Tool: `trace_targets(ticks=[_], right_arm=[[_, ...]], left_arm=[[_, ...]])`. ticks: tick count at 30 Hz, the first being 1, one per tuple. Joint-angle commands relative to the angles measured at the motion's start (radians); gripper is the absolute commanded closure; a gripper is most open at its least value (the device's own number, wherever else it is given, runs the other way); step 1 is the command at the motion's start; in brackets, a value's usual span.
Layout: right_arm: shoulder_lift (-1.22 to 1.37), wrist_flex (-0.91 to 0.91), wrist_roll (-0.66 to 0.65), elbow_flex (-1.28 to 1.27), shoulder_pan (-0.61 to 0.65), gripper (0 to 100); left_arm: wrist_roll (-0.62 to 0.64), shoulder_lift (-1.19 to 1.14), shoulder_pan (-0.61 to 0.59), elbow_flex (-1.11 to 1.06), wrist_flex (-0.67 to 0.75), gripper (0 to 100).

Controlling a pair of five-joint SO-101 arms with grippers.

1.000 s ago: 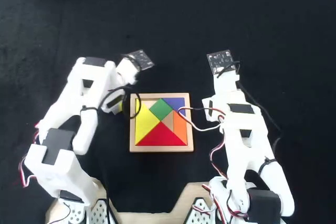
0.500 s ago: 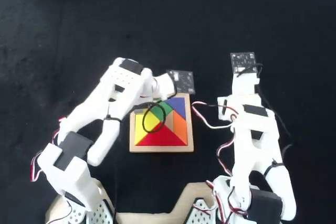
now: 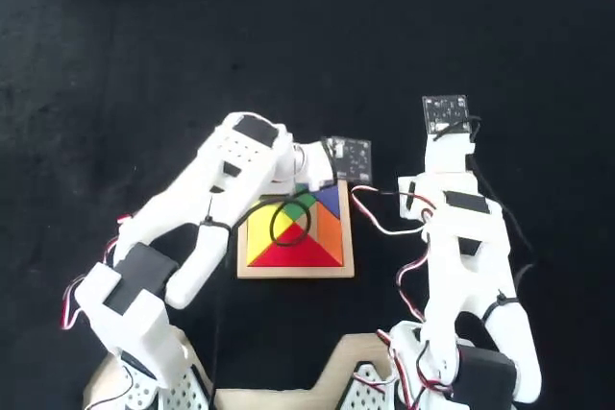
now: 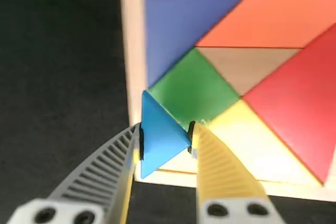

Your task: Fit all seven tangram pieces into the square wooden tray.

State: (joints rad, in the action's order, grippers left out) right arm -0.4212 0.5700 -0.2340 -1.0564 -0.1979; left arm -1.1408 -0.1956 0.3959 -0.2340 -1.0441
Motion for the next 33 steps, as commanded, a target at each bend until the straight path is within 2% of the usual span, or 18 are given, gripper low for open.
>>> trace_targets(ticks=[1, 8, 14, 33], right_arm=[[-0.03, -0.017, 0.003, 0.041, -0.015, 98.7], [-0.03, -0.017, 0.003, 0.038, 0.011, 98.7], [-0.03, -0.017, 0.003, 0.036, 0.012, 98.7], [-0.03, -0.015, 0.002, 0.036, 0.017, 98.7]], left_arm=[[-0.008, 0.035, 0.01, -0.004, 0.012, 97], [-0.006, 0.035, -0.015, -0.013, 0.005, 97], [-0.002, 0.035, -0.03, -0.013, 0.008, 84], [0.0, 0.035, -0.03, -0.005, 0.011, 83]])
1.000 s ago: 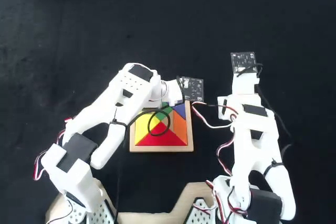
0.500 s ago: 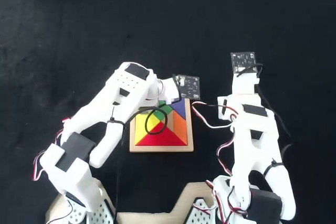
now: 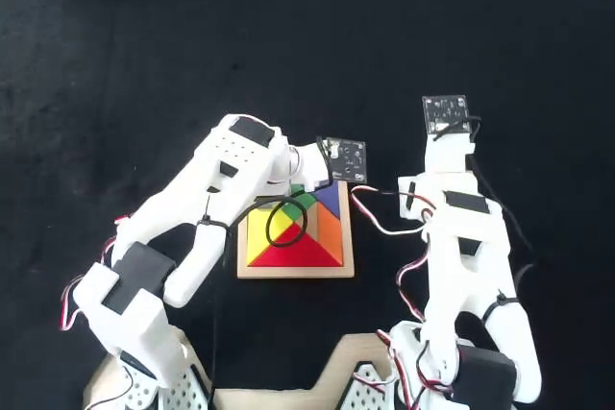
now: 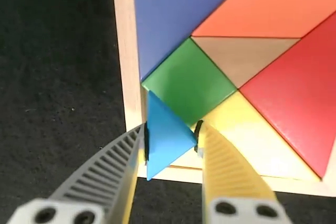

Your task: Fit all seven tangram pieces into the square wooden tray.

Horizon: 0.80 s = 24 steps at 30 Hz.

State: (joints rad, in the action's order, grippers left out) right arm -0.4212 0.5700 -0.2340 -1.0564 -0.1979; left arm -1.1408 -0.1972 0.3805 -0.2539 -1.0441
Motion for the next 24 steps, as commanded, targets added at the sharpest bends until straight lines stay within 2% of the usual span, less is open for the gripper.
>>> trace_targets(ticks=[1, 12, 18, 24], right_arm=[[-0.028, -0.015, 0.002, 0.036, 0.017, 98.7], [-0.028, -0.015, 0.002, 0.036, 0.018, 98.7], [-0.028, -0.015, 0.002, 0.035, 0.021, 98.7], [-0.028, -0.015, 0.002, 0.035, 0.021, 98.7]], left_arm=[[0.0, 0.037, -0.015, 0.015, 0.011, 81], [0.0, 0.037, -0.016, 0.019, 0.02, 79], [0.048, 0.02, -0.073, 0.008, 0.178, 79], [0.049, -0.035, -0.056, 0.019, 0.14, 79]])
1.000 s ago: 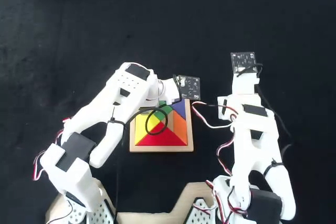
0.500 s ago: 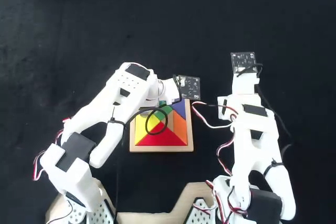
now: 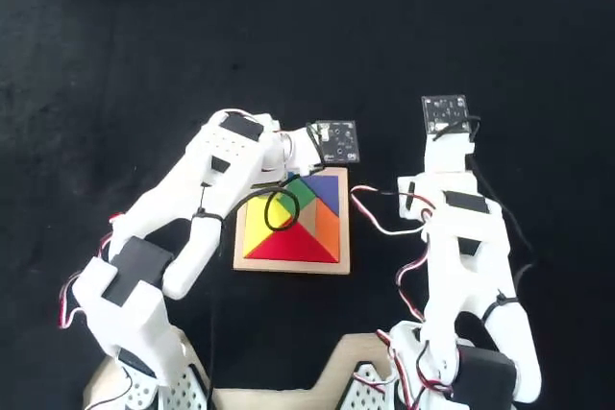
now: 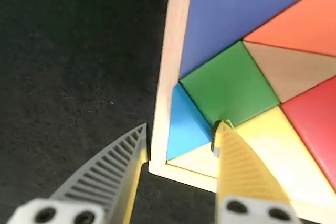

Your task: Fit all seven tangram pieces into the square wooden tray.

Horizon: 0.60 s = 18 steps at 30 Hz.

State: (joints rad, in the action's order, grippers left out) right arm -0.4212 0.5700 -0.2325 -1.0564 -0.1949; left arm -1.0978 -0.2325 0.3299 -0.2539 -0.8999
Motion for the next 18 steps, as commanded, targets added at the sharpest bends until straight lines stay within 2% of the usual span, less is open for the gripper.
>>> trace_targets(ticks=[1, 6, 10, 14, 16, 18], right_arm=[[-0.028, -0.015, 0.0, 0.035, 0.018, 98.7], [-0.028, -0.015, 0.0, 0.036, 0.018, 98.7], [-0.028, -0.015, 0.0, 0.036, 0.018, 98.7], [-0.028, -0.015, 0.0, 0.036, 0.018, 98.7], [-0.028, -0.015, 0.0, 0.038, 0.018, 98.7], [-0.028, -0.015, 0.0, 0.038, 0.018, 98.7]], left_arm=[[0.006, 0.0, -0.004, 0.022, -0.006, 79], [0.008, 0.0, -0.012, 0.073, -0.034, 79], [0.002, 0.0, 0.018, 0.159, -0.206, 79], [-0.061, 0.0, 0.053, 0.243, -0.385, 80], [-0.034, -0.002, 0.047, 0.288, -0.362, 80], [0.02, -0.012, 0.016, 0.321, -0.259, 82]])
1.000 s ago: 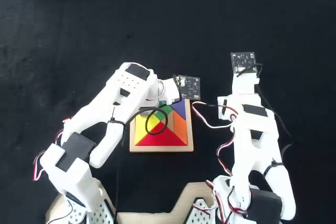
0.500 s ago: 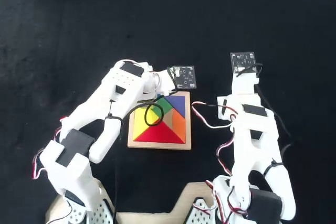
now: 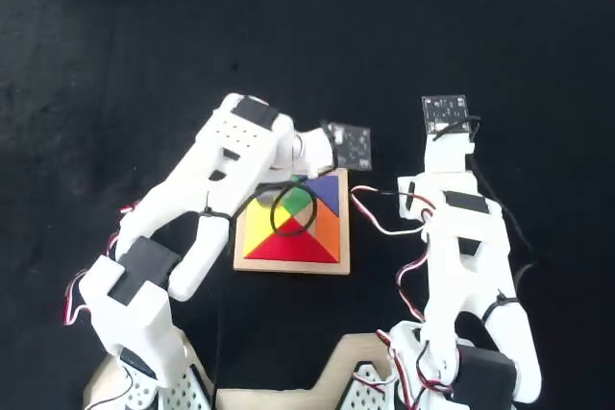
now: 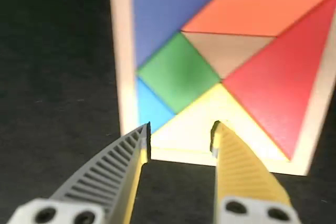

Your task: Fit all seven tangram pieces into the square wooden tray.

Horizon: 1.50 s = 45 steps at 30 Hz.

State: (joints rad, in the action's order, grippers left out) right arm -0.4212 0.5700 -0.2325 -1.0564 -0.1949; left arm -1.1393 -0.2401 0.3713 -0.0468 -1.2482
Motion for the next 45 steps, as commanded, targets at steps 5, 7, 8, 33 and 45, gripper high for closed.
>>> trace_targets(ticks=[5, 7, 8, 33, 45], right_arm=[[-0.028, -0.015, 0.0, 0.038, 0.018, 98.7], [-0.028, -0.015, 0.0, 0.038, 0.018, 98.7], [-0.028, -0.015, 0.0, 0.038, 0.018, 98.7], [-0.028, -0.015, 0.0, 0.036, 0.018, 98.7], [0.03, 0.026, -0.109, 0.107, -0.026, 98.7]], left_arm=[[0.341, -0.092, -0.061, 0.058, 0.5, 83], [0.384, -0.133, -0.056, 0.036, 0.58, 83], [0.39, -0.158, -0.051, 0.025, 0.605, 83], [0.446, 0.043, -0.159, 0.051, 0.425, 83], [0.646, 0.496, -0.797, -0.36, 0.23, 83]])
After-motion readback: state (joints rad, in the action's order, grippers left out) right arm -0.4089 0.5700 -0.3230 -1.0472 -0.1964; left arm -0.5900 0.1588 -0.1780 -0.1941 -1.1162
